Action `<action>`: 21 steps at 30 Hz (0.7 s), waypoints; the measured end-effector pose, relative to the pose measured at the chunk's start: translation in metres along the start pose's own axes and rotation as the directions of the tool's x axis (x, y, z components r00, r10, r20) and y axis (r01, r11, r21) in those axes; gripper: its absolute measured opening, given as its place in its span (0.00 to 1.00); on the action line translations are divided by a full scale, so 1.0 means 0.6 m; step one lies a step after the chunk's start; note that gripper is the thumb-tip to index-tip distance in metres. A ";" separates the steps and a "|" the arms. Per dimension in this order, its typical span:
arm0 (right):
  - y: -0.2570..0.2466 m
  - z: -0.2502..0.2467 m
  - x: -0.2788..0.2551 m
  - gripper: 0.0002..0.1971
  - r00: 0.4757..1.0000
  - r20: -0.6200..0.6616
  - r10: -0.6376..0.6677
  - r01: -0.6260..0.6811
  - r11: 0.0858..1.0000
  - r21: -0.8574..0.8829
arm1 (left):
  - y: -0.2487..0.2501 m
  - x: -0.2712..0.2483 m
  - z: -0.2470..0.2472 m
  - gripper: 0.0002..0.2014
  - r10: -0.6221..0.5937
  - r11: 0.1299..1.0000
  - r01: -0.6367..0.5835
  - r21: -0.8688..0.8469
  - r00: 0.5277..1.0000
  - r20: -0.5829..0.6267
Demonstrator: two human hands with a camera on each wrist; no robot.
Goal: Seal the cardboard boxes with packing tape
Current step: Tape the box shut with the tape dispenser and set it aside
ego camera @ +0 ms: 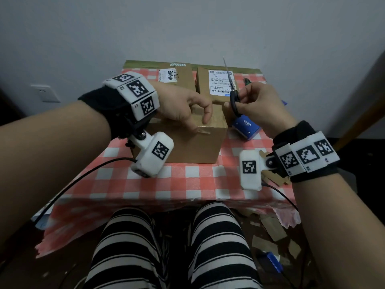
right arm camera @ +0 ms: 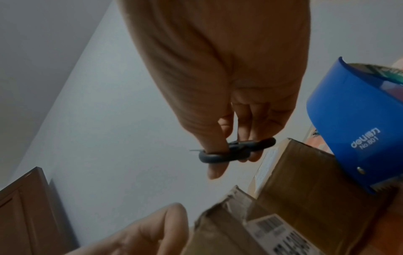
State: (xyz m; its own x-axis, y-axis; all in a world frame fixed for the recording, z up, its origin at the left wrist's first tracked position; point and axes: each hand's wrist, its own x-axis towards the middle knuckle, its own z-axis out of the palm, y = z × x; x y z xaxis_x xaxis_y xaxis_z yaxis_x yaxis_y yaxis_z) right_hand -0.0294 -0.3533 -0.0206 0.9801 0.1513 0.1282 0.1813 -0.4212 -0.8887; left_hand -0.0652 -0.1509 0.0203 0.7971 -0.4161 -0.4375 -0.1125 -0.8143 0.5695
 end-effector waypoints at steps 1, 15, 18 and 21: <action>-0.001 0.001 -0.001 0.16 1.000 0.003 -0.004 0.004 1.000 0.002 | -0.002 0.001 -0.001 0.14 0.006 1.000 -0.006 -0.003 1.000 0.014; 0.018 -0.006 0.003 0.18 0.996 -0.032 -0.078 0.077 0.996 -0.038 | -0.001 0.003 -0.001 0.14 0.016 0.996 -0.001 0.092 0.987 -0.158; 0.022 -0.011 -0.001 0.19 0.992 -0.049 -0.112 0.110 0.993 -0.041 | 0.002 -0.001 -0.002 0.14 0.031 0.996 -0.017 0.082 0.985 -0.171; 0.025 -0.013 -0.002 0.18 0.988 -0.086 -0.125 0.121 0.991 -0.057 | 0.006 -0.001 0.003 0.24 0.024 0.983 0.007 0.181 0.986 -0.165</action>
State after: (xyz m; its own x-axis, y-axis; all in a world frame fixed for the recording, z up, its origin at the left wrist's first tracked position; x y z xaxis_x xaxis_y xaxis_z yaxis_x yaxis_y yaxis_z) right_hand -0.0270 -0.3668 -0.0309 0.9530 0.1254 0.2758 0.3024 -0.4499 -0.8403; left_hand -0.0674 -0.1545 0.0216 0.8811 -0.3629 -0.3032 -0.2126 -0.8767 0.4314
